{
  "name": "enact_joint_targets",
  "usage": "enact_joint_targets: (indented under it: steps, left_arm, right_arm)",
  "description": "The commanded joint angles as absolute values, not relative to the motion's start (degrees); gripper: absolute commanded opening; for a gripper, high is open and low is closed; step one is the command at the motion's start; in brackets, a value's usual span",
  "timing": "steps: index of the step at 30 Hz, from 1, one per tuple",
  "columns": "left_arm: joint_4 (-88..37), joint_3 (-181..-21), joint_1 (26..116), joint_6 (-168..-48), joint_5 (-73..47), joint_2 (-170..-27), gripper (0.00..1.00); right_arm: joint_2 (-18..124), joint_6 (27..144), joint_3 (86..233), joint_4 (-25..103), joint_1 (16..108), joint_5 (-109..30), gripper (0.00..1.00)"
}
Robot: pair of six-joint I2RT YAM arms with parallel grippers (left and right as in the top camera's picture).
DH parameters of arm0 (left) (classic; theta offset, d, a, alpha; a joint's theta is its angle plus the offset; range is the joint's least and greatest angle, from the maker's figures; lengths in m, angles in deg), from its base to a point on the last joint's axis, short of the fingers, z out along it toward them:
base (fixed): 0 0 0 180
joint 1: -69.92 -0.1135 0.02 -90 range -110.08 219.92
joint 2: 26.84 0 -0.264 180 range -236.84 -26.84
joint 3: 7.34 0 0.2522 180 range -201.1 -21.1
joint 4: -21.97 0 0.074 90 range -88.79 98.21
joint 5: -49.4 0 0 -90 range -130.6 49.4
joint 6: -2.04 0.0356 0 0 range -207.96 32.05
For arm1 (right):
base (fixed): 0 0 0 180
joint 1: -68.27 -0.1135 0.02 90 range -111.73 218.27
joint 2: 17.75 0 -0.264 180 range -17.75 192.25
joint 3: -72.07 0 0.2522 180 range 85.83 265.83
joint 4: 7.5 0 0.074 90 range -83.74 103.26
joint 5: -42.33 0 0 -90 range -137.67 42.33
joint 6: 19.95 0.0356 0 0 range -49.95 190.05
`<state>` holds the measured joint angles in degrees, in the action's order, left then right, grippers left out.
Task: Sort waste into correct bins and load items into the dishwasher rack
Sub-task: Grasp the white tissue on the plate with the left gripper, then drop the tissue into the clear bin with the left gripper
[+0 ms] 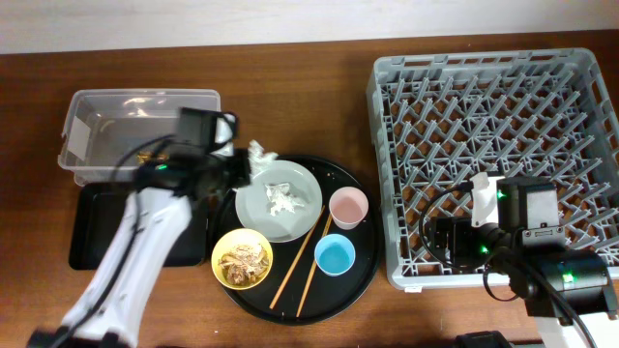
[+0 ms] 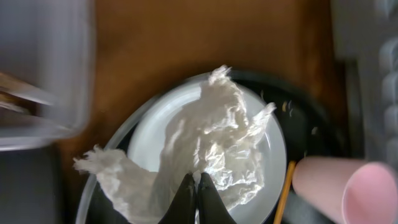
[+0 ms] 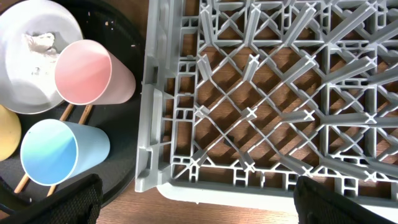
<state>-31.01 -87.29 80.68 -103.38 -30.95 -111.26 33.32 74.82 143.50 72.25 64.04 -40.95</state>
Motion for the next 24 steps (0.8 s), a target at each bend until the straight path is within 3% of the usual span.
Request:
enact_joint_targets:
  steps: [1, 3, 6, 8, 9, 11, 18, 24]
  left_arm:
    - [-29.2, -88.1, 73.8, -102.9, -32.2, -107.1, 0.0]
    - [-27.1, -88.1, 70.7, -102.9, -33.5, -106.7, 0.0]
    - [-22.5, -88.0, 66.1, -102.9, -36.0, -107.9, 0.13]
    - [-20.1, -88.0, 65.1, -102.9, -36.1, -109.3, 0.35]
    - [-18.6, -88.0, 64.9, -102.9, -36.1, -110.1, 0.53]
    - [-15.7, -88.0, 64.9, -102.9, -36.1, -111.6, 0.66]
    - [-19.3, -88.0, 67.0, -102.9, -23.3, -113.0, 0.67]
    - [-29.5, -87.6, 78.1, -99.8, -26.8, -114.9, 0.67]
  right_arm:
    - [33.3, 75.4, 144.8, 72.3, 63.8, -40.6, 0.99]
    - [33.3, 75.4, 144.8, 72.3, 63.8, -40.6, 0.99]
    - [33.3, 75.4, 144.8, 72.3, 63.8, -40.6, 0.99]
    - [33.3, 75.4, 144.8, 72.3, 63.8, -40.6, 0.99]
    - [33.3, 75.4, 144.8, 72.3, 63.8, -40.6, 0.99]
    - [33.3, 75.4, 144.8, 72.3, 63.8, -40.6, 0.99]
    - [33.3, 75.4, 144.8, 72.3, 63.8, -40.6, 0.99]
    - [34.3, 75.4, 144.8, 72.3, 63.8, -40.6, 0.99]
